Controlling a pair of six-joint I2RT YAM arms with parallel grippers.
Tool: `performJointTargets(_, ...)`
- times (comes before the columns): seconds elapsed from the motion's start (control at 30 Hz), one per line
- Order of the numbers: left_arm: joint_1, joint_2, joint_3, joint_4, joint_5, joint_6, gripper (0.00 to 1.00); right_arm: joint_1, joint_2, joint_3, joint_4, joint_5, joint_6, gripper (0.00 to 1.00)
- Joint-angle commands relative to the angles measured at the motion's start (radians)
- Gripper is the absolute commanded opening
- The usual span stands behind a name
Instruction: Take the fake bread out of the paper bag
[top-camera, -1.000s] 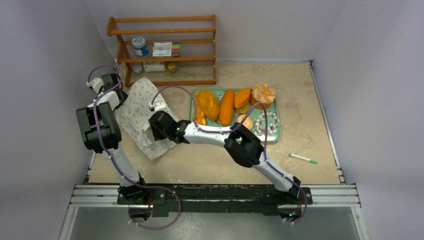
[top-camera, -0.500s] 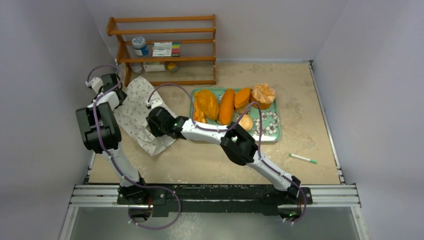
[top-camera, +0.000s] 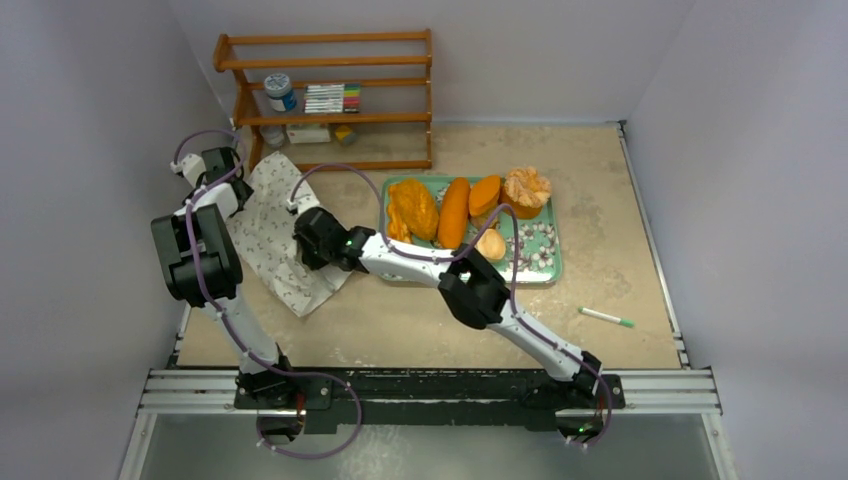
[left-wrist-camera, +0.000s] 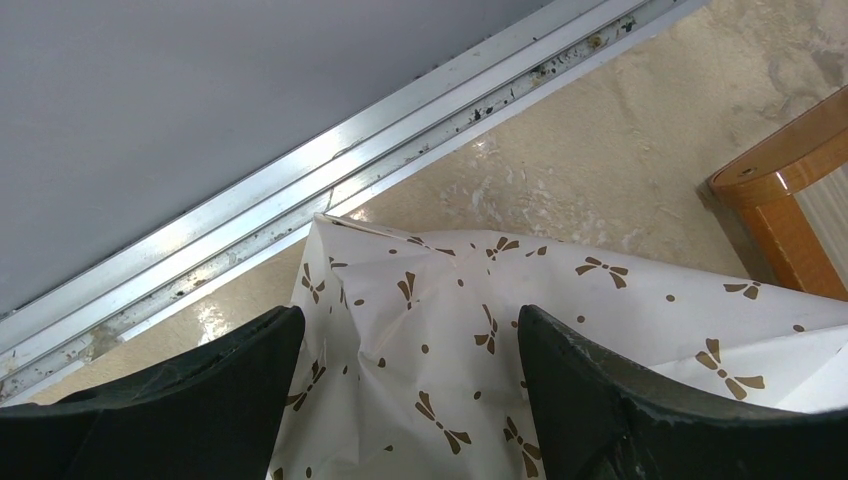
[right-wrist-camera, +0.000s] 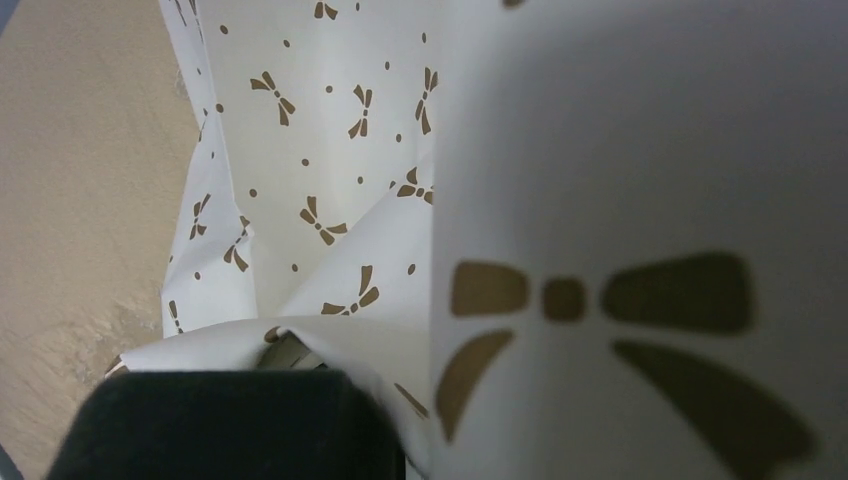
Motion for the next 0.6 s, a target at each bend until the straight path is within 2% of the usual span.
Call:
performJointTargets(0.0, -0.019, -0.031, -0.017, -0.058, 0.05, -0.015, 0.79, -0.006, -0.091, -0.049, 0.079, -0.028, -0.014, 0.02)
performJointTargets(0.33, -0.018, -0.04, -0.01, -0.058, -0.022, -0.096, 0.8, -0.006, -0.34, -0.34, 0.106, -0.001, -0.035, 0.0)
performJointTargets(0.57, -0.018, -0.048, 0.055, -0.091, -0.028, -0.115, 0.8, -0.005, -0.446, -0.446, 0.063, 0.003, -0.042, 0.0)
